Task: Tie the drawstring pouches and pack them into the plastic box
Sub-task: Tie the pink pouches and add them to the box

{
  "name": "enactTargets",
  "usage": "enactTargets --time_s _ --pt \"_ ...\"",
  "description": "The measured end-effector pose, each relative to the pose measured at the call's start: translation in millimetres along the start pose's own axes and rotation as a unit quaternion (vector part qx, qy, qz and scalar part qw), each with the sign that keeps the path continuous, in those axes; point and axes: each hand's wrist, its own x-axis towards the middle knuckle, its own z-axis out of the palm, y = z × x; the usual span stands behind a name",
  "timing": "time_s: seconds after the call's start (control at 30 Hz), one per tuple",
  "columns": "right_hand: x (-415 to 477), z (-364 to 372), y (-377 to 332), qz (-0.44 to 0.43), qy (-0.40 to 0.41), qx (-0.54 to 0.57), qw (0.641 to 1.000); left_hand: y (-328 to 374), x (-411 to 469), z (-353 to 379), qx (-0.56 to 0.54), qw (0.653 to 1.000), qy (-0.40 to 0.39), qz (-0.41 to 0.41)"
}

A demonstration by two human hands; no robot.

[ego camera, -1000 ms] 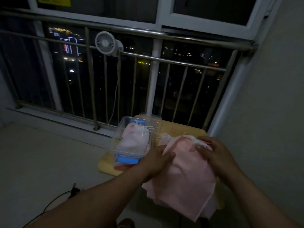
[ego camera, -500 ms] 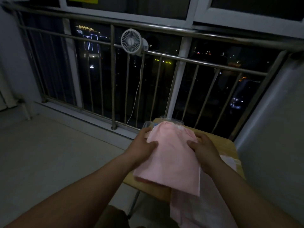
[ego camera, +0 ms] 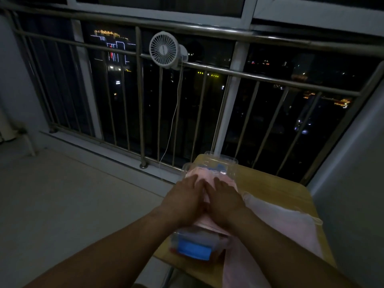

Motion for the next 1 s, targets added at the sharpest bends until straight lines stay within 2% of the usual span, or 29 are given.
enactTargets --time_s 0.07,0.13,0.2,0.3,0.37,0.57,0.77,1.0 --pt "14.3 1.0 -1.1 -0.002 -0.038 -0.002 0.999 -3.9 2.7 2.1 0.075 0.99 -0.119 0.02" --pt "25.9 -6.5 1.3 -0.017 -0.07 0.0 0.997 -11.8 7.5 -0.9 0.122 0.972 -0.199 0.009" --pt "34.4 -22.6 8.3 -0.048 -0.105 -0.016 0.993 -21.0 15.7 -4.3 0.153 0.959 -0.237 0.004" --pt "44.3 -41.9 24.9 -0.088 -0.144 -0.107 0.98 -28.2 29.4 -4.8 0.198 0.941 -0.273 0.025" --pt "48.9 -39.6 30.6 -0.093 -0.163 -0.165 0.968 -26.7 33.6 -2.1 0.231 0.929 -0.289 0.033" --pt "61.0 -21.5 9.0 -0.087 -0.238 -0.232 0.939 -21.1 51.8 14.1 0.316 0.893 -0.316 0.05" --pt "73.6 -13.3 -5.6 -0.074 -0.272 -0.251 0.926 -29.2 59.5 34.3 0.329 0.893 -0.304 0.054" --pt "80.7 -1.4 -2.1 -0.069 -0.243 -0.248 0.935 -26.7 64.9 27.9 0.303 0.901 -0.306 0.046"
